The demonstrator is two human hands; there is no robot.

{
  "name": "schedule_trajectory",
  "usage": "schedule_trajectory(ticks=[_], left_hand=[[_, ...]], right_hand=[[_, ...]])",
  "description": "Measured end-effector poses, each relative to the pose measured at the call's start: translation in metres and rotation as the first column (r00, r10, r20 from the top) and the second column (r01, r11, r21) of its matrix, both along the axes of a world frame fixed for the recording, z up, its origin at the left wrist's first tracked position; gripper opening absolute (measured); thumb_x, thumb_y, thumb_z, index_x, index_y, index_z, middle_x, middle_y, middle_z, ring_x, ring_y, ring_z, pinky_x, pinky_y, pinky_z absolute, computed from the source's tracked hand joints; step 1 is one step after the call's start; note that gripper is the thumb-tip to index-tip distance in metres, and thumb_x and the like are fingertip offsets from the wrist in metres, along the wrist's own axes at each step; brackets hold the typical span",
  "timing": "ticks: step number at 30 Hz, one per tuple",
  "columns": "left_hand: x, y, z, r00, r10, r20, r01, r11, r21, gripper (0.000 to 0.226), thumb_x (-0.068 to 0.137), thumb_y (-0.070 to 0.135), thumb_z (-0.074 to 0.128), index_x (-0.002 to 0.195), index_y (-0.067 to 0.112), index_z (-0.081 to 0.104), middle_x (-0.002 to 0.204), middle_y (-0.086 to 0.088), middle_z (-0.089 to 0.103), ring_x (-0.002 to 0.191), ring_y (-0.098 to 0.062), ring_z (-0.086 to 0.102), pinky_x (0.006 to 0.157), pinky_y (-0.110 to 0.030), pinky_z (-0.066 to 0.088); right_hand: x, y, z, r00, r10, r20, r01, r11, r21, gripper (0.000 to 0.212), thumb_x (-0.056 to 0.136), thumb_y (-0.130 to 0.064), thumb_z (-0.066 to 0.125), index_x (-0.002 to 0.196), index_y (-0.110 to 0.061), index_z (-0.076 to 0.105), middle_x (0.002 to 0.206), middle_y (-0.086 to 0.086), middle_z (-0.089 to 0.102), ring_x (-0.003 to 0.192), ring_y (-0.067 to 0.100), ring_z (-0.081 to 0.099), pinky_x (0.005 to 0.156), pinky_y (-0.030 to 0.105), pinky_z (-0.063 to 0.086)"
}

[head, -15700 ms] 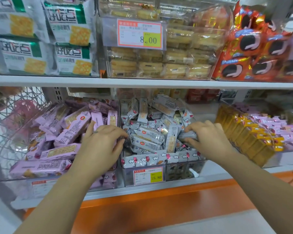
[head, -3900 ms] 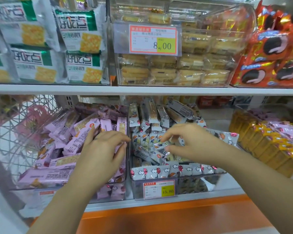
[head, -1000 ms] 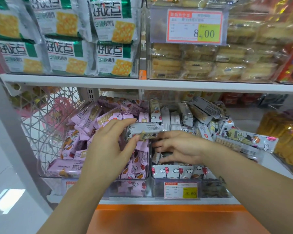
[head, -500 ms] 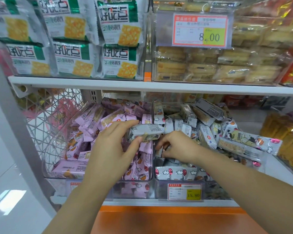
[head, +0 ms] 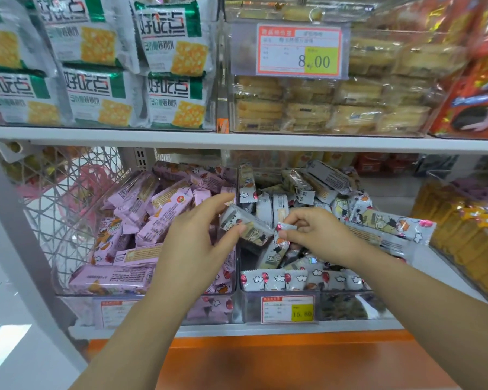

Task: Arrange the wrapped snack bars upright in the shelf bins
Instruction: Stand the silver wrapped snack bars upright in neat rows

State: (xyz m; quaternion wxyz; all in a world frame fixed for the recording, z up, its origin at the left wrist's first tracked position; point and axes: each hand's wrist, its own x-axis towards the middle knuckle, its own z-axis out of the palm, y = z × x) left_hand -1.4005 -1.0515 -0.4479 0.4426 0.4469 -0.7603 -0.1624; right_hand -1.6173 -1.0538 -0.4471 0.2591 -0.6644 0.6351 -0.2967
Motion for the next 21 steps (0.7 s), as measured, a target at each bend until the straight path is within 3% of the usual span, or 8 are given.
schedule_trajectory(ticks=[4, 8, 11, 14, 18, 21], left_hand=[[-0.004, -0.002, -0.001, 1.000, 0.005, -0.024, -0.005, 0.999, 0.032, 0.044, 0.085, 0.040, 0.063, 0.127, 0.036, 0.052, 0.108, 0.022, 0.055, 0.102, 0.000, 0.050, 0.085, -0.022, 0.038], [-0.007, -0.002, 0.000, 0.998, 0.002, -0.068, -0.001, 1.000, 0.012, 0.040, 0.087, 0.039, 0.058, 0.126, 0.038, 0.051, 0.108, 0.027, 0.052, 0.096, 0.012, 0.047, 0.081, -0.015, 0.038], [-0.008, -0.001, 0.001, 0.979, -0.028, -0.200, 0.036, 0.999, 0.036, 0.029, 0.088, 0.037, 0.055, 0.116, 0.045, 0.053, 0.108, 0.026, 0.054, 0.096, 0.011, 0.051, 0.076, -0.015, 0.042], [-0.013, 0.005, 0.008, 0.896, -0.051, -0.441, 0.129, 0.981, 0.148, 0.017, 0.090, 0.027, 0.059, 0.100, 0.040, 0.059, 0.091, 0.017, 0.063, 0.077, -0.006, 0.058, 0.066, -0.025, 0.047], [-0.021, 0.013, 0.009, 0.776, -0.096, -0.623, 0.355, 0.883, 0.307, 0.014, 0.086, 0.024, 0.066, 0.094, 0.034, 0.062, 0.104, 0.006, 0.067, 0.096, -0.017, 0.065, 0.087, -0.037, 0.052], [-0.027, 0.020, 0.006, 0.661, -0.110, -0.742, 0.534, 0.764, 0.362, 0.016, 0.080, 0.022, 0.062, 0.096, 0.023, 0.061, 0.112, -0.004, 0.065, 0.095, -0.019, 0.068, 0.087, -0.041, 0.054]], right_hand=[[-0.001, 0.008, 0.004, 0.993, -0.059, 0.104, 0.062, 0.998, -0.026, 0.007, 0.090, -0.021, 0.062, 0.086, -0.015, 0.060, 0.077, -0.010, 0.062, 0.072, 0.012, 0.066, 0.053, 0.009, 0.043], [-0.006, 0.017, 0.007, 0.949, -0.119, 0.292, 0.140, 0.989, -0.053, 0.002, 0.090, -0.020, 0.061, 0.090, -0.018, 0.061, 0.096, 0.006, 0.066, 0.083, 0.015, 0.068, 0.075, 0.028, 0.057], [-0.009, 0.025, 0.012, 0.861, -0.159, 0.484, 0.216, 0.974, -0.064, 0.007, 0.091, -0.014, 0.059, 0.092, -0.007, 0.060, 0.097, 0.019, 0.064, 0.092, 0.024, 0.067, 0.074, 0.024, 0.057], [-0.007, 0.035, 0.019, 0.702, -0.166, 0.693, 0.269, 0.962, -0.042, 0.004, 0.091, -0.010, 0.056, 0.090, -0.008, 0.060, 0.094, 0.016, 0.068, 0.085, 0.022, 0.069, 0.073, 0.028, 0.059], [0.001, 0.050, 0.029, 0.541, -0.136, 0.830, 0.241, 0.970, 0.002, 0.005, 0.091, -0.009, 0.054, 0.090, -0.006, 0.058, 0.087, 0.013, 0.067, 0.077, 0.016, 0.068, 0.068, 0.026, 0.057], [0.010, 0.060, 0.032, 0.481, -0.130, 0.867, 0.231, 0.973, 0.018, 0.006, 0.091, -0.008, 0.054, 0.088, -0.005, 0.058, 0.082, 0.009, 0.070, 0.073, 0.013, 0.069, 0.065, 0.025, 0.057]])
